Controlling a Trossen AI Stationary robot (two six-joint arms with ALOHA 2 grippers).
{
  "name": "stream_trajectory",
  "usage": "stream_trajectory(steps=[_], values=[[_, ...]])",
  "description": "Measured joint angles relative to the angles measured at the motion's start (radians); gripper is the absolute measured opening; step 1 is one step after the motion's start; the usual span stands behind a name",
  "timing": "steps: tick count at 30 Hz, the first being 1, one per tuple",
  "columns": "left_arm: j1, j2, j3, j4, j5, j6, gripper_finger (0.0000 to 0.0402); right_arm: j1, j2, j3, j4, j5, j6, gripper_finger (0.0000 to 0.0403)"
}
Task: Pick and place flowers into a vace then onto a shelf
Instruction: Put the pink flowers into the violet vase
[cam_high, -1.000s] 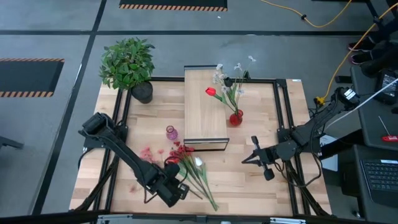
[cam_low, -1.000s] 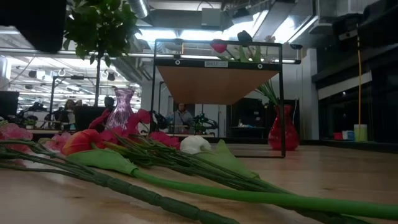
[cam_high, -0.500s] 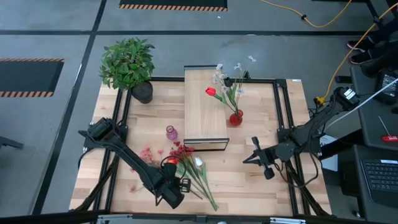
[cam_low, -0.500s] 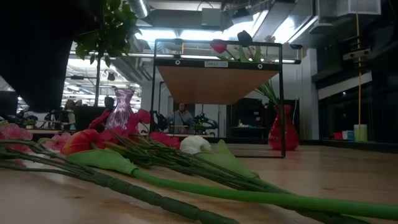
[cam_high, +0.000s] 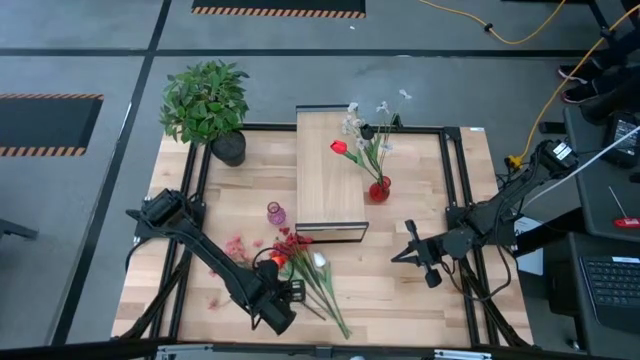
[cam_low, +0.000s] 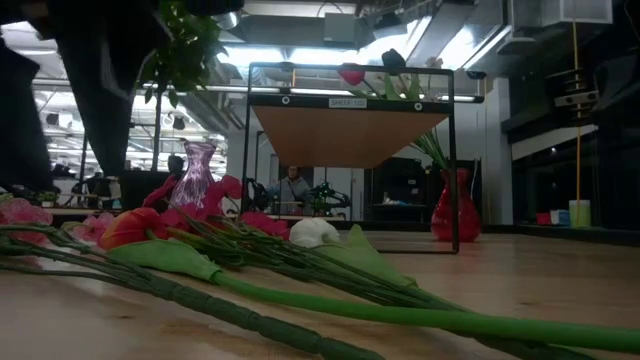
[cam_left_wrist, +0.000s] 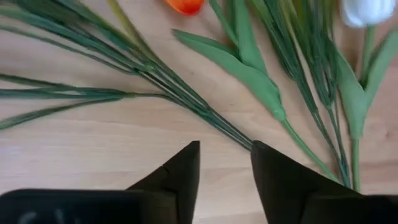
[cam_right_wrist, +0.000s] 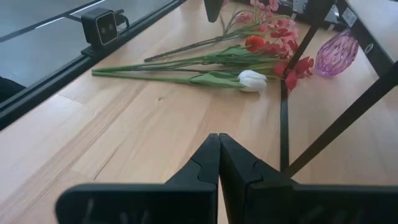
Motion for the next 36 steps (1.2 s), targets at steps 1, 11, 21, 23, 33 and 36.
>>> stream_trajectory(steps=[1, 11, 21, 23, 33, 36], values=[[0.002, 0.003, 0.000, -0.002, 0.000, -0.007, 0.0147, 0.000, 0.000, 0.000, 0.000, 0.000, 0.000, 0.0007], [0.043, 0.081, 0.000, 0.006, 0.026, -0.013, 0.0165, 0.000, 0.000, 0.000, -0.009, -0.005, 0.003, 0.0007], [0.009, 0.077, 0.000, 0.008, 0.069, -0.050, 0.0150, 0.000, 0.000, 0.000, -0.009, -0.021, 0.001, 0.0007], [0.004, 0.085, 0.000, 0.007, 0.067, -0.053, 0.0147, 0.000, 0.000, 0.000, -0.009, -0.021, 0.002, 0.0007], [0.016, 0.108, 0.001, 0.038, 0.002, -0.053, 0.0143, 0.000, 0.000, 0.000, -0.004, -0.021, 0.003, 0.0007], [0.018, 0.108, 0.001, 0.053, -0.006, -0.055, 0.0143, 0.000, 0.000, 0.000, -0.003, -0.021, 0.001, 0.0007]])
